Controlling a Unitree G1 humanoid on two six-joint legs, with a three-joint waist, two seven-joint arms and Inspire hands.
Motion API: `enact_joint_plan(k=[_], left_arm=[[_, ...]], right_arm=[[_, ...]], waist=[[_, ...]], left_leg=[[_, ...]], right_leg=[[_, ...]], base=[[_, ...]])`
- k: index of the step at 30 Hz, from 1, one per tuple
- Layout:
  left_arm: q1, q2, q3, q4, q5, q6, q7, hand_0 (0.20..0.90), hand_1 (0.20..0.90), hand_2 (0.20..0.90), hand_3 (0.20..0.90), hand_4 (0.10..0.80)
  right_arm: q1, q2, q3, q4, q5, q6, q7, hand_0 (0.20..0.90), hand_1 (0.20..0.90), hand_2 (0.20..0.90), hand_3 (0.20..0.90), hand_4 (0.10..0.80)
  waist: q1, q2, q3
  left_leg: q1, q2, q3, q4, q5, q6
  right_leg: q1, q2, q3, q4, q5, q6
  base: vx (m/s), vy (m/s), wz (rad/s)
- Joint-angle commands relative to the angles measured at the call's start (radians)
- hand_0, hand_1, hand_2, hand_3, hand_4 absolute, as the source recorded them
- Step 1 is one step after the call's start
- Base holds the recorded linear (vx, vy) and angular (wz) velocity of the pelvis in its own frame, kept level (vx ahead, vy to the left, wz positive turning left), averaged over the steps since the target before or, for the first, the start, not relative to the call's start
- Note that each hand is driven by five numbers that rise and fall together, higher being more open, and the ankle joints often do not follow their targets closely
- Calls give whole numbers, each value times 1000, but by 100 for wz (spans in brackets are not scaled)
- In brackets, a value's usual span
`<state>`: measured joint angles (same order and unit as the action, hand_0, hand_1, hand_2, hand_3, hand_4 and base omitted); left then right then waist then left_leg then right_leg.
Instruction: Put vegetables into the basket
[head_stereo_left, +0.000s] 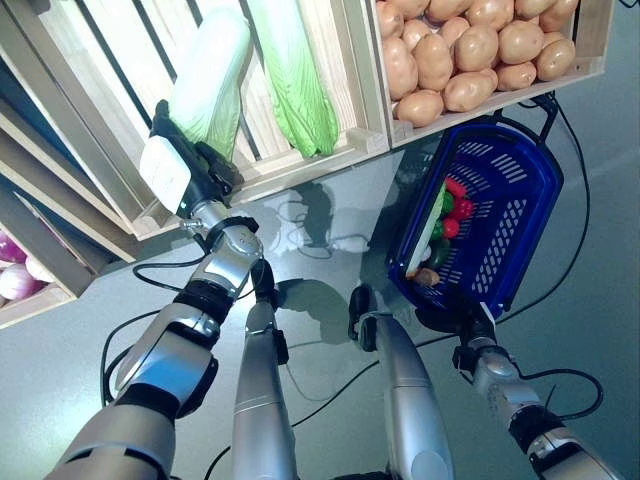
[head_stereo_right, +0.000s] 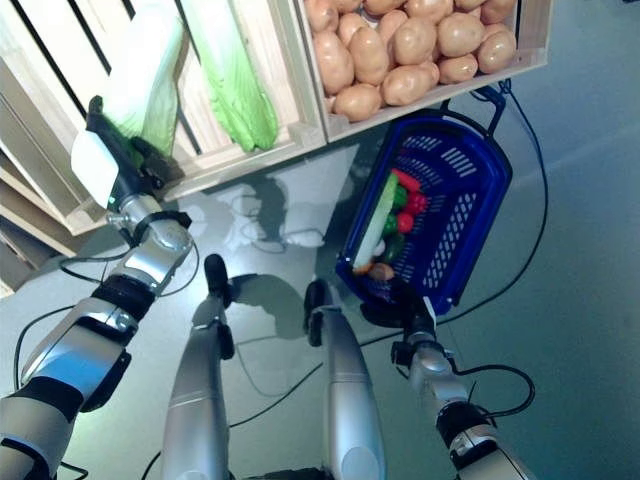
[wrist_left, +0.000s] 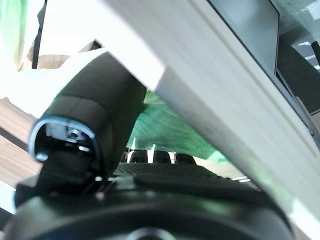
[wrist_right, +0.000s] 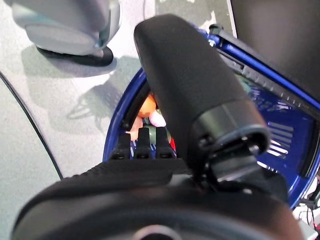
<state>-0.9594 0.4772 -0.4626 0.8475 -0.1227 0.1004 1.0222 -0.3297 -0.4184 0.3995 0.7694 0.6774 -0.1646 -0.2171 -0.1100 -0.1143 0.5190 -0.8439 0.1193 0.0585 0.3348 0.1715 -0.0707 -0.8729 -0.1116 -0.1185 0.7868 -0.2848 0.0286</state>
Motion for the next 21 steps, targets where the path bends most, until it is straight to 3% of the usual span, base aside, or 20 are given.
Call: enact_joint_plan(k=[1,15,16,21], left_arm=[[-151,7,12,72,-27,-48,-41,900,900,900,900,800],[-149,-6,3,47,-25,-30,-75,900,900,900,900,800],[-148,-5,4,49,-23,-32,-74,300,300,300,300,400],[-147,-2,2,61,-6,-36,-81,300,300,300,300,400]], right_arm=[[17,-34,-19,-66,23,-41,-55,900,900,900,900,800],[33,-28,-24,-88,10,-40,-65,900,900,900,900,800],[33,-29,-24,-91,11,-38,-66,900,900,900,900,800],[31,-27,-23,-83,6,-39,-66,900,900,900,900,800]], waist=[[-30,-19,1],[-30,-15,1],[-30,-15,1],[-31,-15,1]], left_leg=[[-23,-7,2,208,-214,3],[-14,-13,7,195,-211,9],[-12,-14,8,193,-210,10],[-10,-15,11,194,-212,12]], right_leg=[[38,27,42,-201,177,22],[46,22,39,-221,191,26],[49,23,39,-224,191,26],[51,22,41,-225,193,25]], base=[[0,0,0],[0,0,0],[0,0,0],[0,0,0]])
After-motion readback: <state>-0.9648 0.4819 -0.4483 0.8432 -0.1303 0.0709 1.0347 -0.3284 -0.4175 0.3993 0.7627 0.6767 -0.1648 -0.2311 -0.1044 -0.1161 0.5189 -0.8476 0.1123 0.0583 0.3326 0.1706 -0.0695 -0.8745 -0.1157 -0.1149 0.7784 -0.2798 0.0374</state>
